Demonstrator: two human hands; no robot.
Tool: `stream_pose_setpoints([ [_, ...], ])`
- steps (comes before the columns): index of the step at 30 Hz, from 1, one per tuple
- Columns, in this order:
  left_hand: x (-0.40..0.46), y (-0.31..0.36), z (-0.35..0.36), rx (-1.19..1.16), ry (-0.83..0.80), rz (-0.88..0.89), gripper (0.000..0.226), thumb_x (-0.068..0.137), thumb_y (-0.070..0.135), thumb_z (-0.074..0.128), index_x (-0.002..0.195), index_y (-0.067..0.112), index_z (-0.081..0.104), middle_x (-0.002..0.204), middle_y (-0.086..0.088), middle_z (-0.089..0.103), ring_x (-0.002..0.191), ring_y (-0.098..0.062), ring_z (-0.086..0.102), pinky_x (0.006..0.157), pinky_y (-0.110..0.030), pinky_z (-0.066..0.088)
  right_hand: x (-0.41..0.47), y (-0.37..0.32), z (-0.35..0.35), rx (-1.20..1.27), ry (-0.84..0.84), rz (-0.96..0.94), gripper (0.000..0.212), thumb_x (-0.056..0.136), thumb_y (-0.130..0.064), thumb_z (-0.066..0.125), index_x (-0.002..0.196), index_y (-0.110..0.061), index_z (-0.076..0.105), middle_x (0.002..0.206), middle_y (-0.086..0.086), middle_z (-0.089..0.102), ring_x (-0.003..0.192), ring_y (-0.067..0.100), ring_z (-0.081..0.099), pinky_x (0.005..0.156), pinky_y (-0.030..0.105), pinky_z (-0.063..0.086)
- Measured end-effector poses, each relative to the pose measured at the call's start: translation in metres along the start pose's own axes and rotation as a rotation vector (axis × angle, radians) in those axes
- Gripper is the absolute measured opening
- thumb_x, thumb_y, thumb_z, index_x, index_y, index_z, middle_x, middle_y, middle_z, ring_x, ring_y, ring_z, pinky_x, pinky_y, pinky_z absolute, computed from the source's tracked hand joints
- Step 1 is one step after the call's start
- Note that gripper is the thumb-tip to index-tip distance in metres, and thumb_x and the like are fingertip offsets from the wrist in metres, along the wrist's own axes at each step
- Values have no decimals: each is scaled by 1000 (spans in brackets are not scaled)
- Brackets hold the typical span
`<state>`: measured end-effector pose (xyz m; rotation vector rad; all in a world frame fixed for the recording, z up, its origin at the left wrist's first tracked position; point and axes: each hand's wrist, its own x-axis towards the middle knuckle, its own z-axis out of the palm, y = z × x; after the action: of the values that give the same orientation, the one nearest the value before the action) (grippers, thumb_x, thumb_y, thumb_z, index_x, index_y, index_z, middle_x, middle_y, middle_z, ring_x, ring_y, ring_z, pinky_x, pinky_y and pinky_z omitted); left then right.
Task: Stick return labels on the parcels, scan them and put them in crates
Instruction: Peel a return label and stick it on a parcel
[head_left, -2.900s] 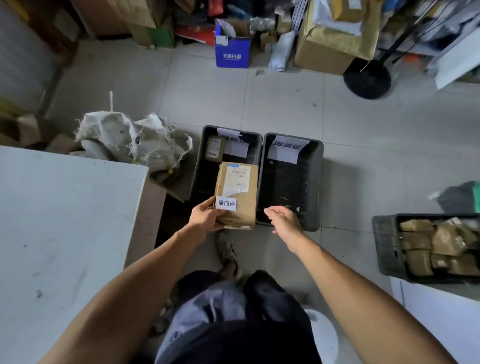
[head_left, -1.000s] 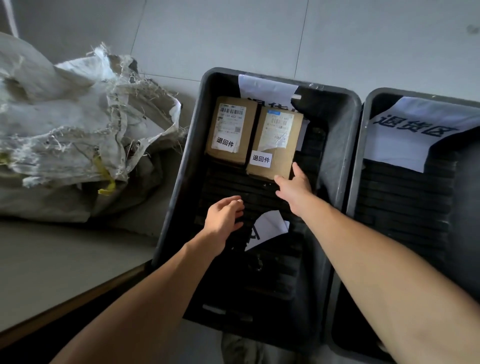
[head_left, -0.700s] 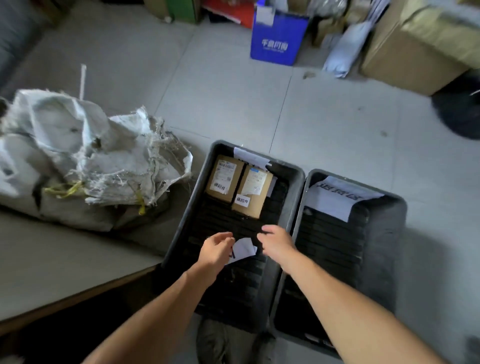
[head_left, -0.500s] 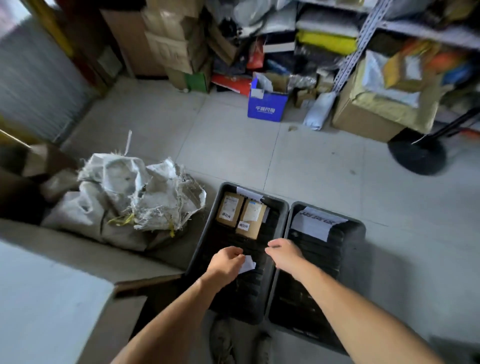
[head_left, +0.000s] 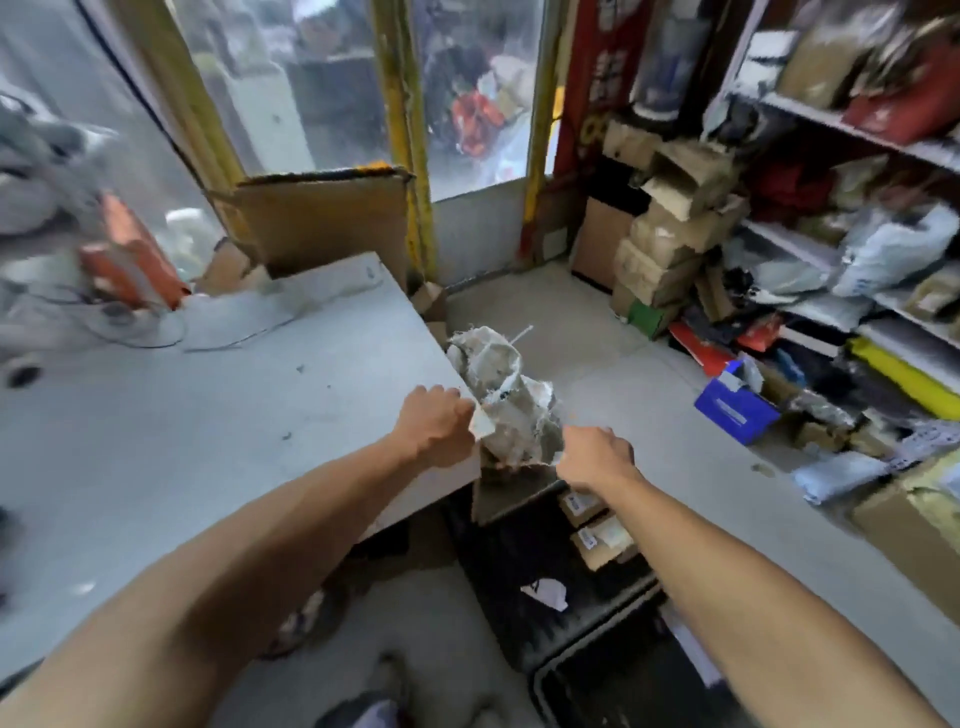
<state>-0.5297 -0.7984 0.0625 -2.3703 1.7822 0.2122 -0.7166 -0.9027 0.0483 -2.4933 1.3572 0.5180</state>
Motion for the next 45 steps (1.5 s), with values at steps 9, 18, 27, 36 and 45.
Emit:
stream_pose_setpoints([
  [9, -210, -195, 13, -3, 6, -593, 27, 95, 31, 51, 110, 15, 67, 116, -8, 66, 107, -30, 61, 78, -34, 38, -16, -254, -33, -179, 69, -548, 40, 95, -31, 52, 133, -18, 54, 132, 8, 59, 122, 30, 53, 91, 38, 48],
  [18, -445, -324, 65, -96, -16, -1055, 33, 95, 31, 48, 121, 17, 62, 126, -8, 63, 116, -30, 58, 96, -37, 45, -128, -521, 16, -277, 81, -987, 39, 93, -34, 55, 128, -18, 57, 127, 6, 62, 117, 29, 57, 89, 37, 50],
  [27, -600, -392, 107, -200, -23, -1318, 36, 95, 36, 49, 121, 16, 61, 124, -9, 61, 117, -30, 57, 90, -37, 44, -229, -691, 78, -314, 48, -1238, 38, 95, -36, 56, 129, -18, 57, 126, 7, 62, 113, 27, 58, 86, 36, 49],
  [36, -649, -460, 130, -505, 178, -1502, 33, 97, 38, 50, 119, 18, 62, 120, -1, 61, 119, -26, 57, 88, -37, 44, -254, -795, 106, -293, -7, -1358, 49, 95, -35, 56, 141, -17, 51, 140, 5, 57, 124, 24, 54, 89, 34, 47],
  [45, -640, -586, 139, -922, 617, -1668, 25, 90, 30, 58, 70, 17, 51, 73, -4, 55, 73, -20, 55, 63, -32, 39, -234, -921, 107, -151, -90, -1399, 50, 96, -32, 59, 142, -16, 50, 140, 7, 57, 122, 22, 57, 87, 29, 47],
])
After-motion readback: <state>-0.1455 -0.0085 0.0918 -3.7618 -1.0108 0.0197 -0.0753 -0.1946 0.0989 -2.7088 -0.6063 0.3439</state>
